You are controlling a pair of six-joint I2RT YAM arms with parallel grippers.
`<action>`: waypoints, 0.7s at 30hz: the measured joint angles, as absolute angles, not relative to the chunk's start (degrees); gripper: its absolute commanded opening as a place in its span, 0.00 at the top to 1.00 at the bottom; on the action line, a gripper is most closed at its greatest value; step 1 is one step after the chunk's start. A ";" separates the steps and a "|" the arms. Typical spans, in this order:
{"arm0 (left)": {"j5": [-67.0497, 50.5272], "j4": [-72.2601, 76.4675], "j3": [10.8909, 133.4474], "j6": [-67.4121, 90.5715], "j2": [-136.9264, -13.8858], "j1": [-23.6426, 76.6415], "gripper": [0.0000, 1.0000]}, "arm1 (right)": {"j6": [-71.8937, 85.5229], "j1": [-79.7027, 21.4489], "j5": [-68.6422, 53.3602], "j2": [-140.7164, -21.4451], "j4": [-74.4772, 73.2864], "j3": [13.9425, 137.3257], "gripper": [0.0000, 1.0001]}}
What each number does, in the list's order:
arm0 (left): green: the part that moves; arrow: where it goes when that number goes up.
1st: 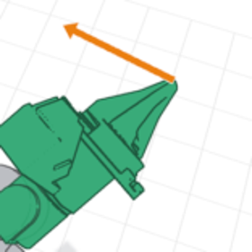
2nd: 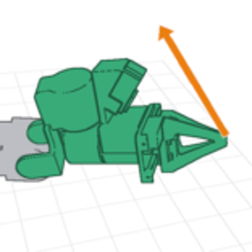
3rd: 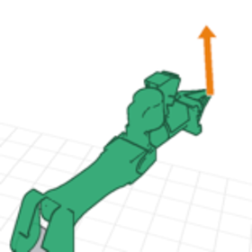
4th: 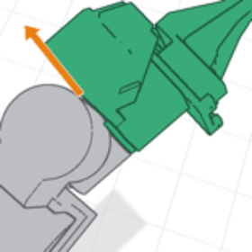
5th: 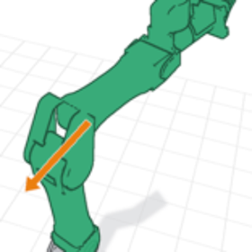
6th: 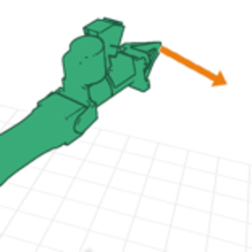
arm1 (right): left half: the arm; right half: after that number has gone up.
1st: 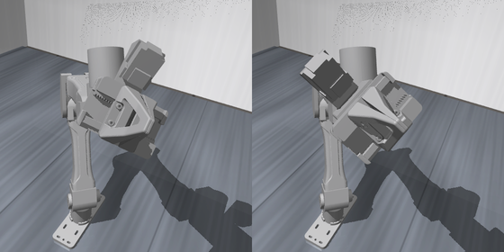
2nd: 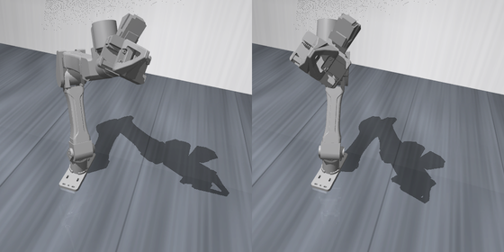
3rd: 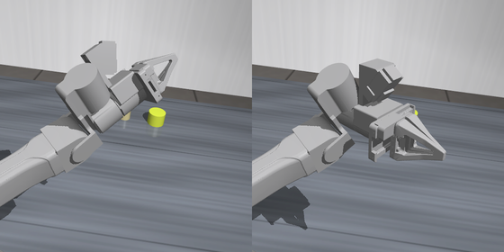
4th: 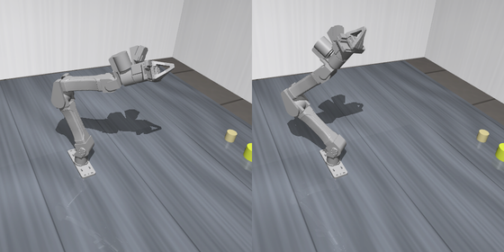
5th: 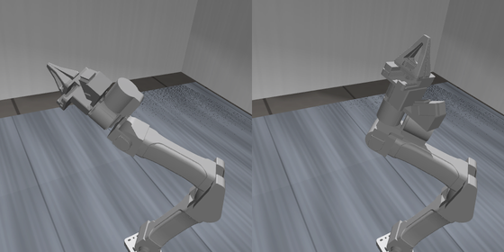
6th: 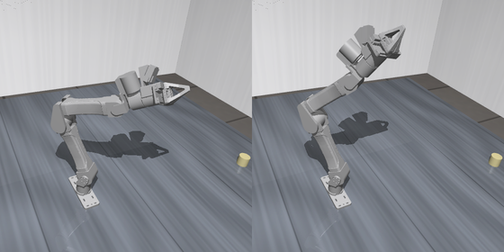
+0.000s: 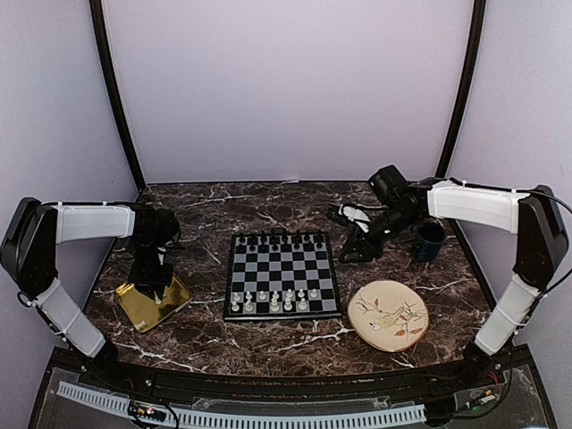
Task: Set up the chess pieces on the board
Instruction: Pick up the pawn from the storage box.
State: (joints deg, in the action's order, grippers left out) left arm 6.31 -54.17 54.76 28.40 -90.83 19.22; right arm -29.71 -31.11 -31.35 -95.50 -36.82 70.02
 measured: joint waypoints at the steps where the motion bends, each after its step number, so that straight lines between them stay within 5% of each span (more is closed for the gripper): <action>1: 6.35 -53.91 54.76 28.34 -91.00 19.22 0.79 | -29.71 -31.09 -31.35 -95.50 -36.82 70.02 0.65; 21: 5.13 -52.58 56.71 25.19 -94.08 19.14 0.95 | -29.93 -31.09 -31.51 -95.77 -36.86 70.02 0.66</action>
